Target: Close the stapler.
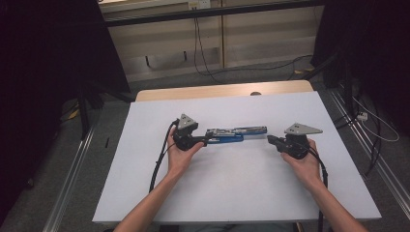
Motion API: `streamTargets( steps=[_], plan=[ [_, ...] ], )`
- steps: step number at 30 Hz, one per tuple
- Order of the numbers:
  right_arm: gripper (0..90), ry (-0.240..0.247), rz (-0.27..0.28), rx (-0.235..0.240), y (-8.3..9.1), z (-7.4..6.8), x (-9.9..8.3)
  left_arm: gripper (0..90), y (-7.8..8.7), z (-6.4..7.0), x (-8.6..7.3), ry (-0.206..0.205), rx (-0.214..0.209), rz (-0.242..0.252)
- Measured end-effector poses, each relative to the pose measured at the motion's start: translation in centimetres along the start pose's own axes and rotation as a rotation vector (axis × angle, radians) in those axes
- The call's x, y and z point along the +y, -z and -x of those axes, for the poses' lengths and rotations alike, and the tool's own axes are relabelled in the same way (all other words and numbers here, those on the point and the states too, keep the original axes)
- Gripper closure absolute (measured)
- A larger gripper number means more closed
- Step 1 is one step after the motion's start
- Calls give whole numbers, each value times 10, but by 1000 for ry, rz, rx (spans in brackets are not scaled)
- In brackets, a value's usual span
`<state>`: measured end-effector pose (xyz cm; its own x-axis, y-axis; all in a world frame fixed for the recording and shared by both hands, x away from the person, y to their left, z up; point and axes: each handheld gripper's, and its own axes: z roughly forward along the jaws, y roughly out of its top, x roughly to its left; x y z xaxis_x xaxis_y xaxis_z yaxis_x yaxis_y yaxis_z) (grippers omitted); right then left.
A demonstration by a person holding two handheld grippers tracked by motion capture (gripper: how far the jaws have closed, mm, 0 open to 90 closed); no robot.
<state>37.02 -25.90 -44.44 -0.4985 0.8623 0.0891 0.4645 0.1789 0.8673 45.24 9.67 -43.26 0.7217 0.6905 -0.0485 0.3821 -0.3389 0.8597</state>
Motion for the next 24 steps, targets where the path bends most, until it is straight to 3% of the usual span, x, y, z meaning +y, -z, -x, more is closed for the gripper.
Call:
streamTargets(
  steps=[7, 10, 15, 20, 24],
  plan=[
    [900, 4, -1, -5, -1, 0, 0, 462, -4, -1, -2, 18, -38, -5],
    [900, 3, -1, -6, -1, 1, 0, 528, -6, 0, -4, 7, -61, -18],
    [900, -1, -9, -8, -3, 4, 1, 725, -9, 4, -4, 4, -97, -28],
    [900, 2, -26, -1, -5, 3, 1, 898, -10, 1, -6, 9, -86, -50],
    [900, 5, -35, -1, -7, 2, 1, 900, -13, 0, -7, 5, -82, -58]
  ],
)
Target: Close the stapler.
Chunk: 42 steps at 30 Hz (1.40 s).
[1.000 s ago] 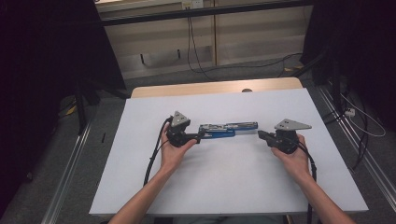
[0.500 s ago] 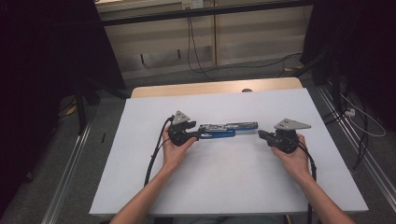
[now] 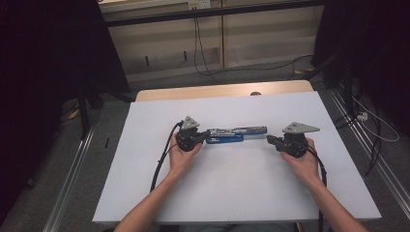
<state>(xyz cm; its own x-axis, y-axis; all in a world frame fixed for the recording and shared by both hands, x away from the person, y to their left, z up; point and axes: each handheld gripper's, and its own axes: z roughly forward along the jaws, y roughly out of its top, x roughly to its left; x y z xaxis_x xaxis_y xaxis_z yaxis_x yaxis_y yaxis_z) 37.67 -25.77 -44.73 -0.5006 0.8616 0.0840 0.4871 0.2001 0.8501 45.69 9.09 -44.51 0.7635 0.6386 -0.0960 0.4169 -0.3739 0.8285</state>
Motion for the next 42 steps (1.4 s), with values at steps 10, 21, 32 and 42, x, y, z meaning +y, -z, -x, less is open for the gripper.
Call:
streamTargets(
  steps=[10, 21, 32, 42],
  plan=[
    [900, 2, -26, -3, -6, 2, 0, 900, -9, 3, -3, -34, -8, -31],
    [900, 12, -47, -6, -11, 2, -1, 900, -13, 7, -2, -54, -11, -32],
    [900, 5, -115, -35, -23, 6, 2, 900, -13, 7, -2, -39, -24, -29],
    [900, 30, -175, -34, -33, 4, 11, 900, -13, 7, -2, -46, -20, -32]
  ],
)
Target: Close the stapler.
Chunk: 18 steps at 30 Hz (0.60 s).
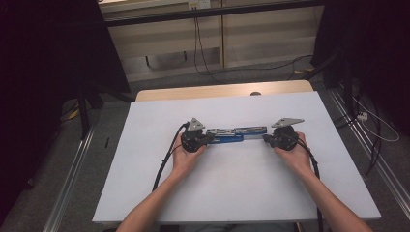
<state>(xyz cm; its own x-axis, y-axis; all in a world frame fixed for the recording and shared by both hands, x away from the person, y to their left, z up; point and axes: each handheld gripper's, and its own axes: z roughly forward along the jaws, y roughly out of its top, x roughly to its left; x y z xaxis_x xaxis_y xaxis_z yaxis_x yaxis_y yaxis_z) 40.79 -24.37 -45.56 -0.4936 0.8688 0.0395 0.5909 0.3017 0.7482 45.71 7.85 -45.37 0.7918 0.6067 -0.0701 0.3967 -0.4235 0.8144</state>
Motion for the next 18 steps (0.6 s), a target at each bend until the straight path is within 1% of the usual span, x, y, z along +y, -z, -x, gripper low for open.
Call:
streamTargets(
  steps=[2, 3, 5, 7, 9, 11, 12, 13, 18],
  plan=[
    [900, 1, -15, 13, -3, -1, 1, 900, 0, 0, 0, 1, -2, -1],
    [900, 2, -27, 12, -4, -2, 2, 900, 0, 0, 0, 5, -3, 1],
    [900, -4, -25, 16, -5, -2, 3, 900, 0, 0, 0, 7, 0, 0],
    [900, 16, -43, 10, -7, -3, 5, 900, 0, 0, 0, 3, 2, -3],
    [900, 16, -49, 14, -8, -5, 7, 900, 0, 0, 0, 7, 0, -1],
    [900, 30, -50, 7, -10, -6, 8, 900, 0, 0, 0, 7, 0, 0],
    [900, 21, -49, 6, -10, -6, 8, 900, 0, 0, 0, 1, 1, -1],
    [900, 8, -48, 6, -10, -6, 8, 900, 0, 0, 0, 5, -2, 0],
    [900, 3, -43, 0, -10, -7, 8, 900, 0, -1, 1, 3, -3, 0]
  ],
)
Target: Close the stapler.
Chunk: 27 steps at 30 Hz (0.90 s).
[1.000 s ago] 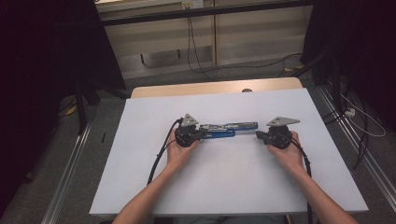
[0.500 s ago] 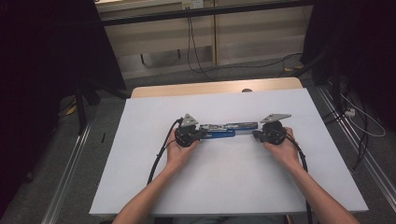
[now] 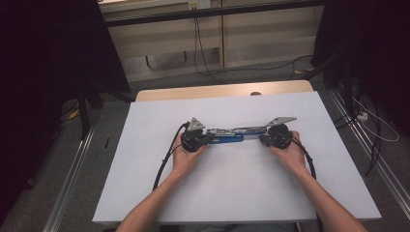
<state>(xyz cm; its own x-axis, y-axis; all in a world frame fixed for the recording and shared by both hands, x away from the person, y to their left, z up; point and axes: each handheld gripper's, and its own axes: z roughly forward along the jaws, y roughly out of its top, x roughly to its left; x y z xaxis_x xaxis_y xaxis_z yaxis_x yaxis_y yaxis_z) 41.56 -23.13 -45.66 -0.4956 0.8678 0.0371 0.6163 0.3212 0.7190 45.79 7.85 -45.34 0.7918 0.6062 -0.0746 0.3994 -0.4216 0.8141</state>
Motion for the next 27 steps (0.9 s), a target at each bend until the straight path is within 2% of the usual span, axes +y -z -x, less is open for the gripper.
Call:
streamTargets(
  steps=[12, 13, 15, 17, 27],
  plan=[
    [900, 5, 12, -5, -3, -2, 1, 900, 0, -1, 0, -14, -1, -2],
    [900, 6, 13, -6, -3, -2, 1, 900, 0, 0, 0, -4, -3, 0],
    [900, 8, 11, -13, -3, -3, 1, 900, 0, -1, 0, -18, 4, -3],
    [900, 14, 11, -19, -3, -3, 2, 900, 0, 0, 0, -4, -3, 0],
    [900, 5, 43, -22, -2, -2, 2, 900, 0, 0, 0, -4, 0, -2]
  ],
)
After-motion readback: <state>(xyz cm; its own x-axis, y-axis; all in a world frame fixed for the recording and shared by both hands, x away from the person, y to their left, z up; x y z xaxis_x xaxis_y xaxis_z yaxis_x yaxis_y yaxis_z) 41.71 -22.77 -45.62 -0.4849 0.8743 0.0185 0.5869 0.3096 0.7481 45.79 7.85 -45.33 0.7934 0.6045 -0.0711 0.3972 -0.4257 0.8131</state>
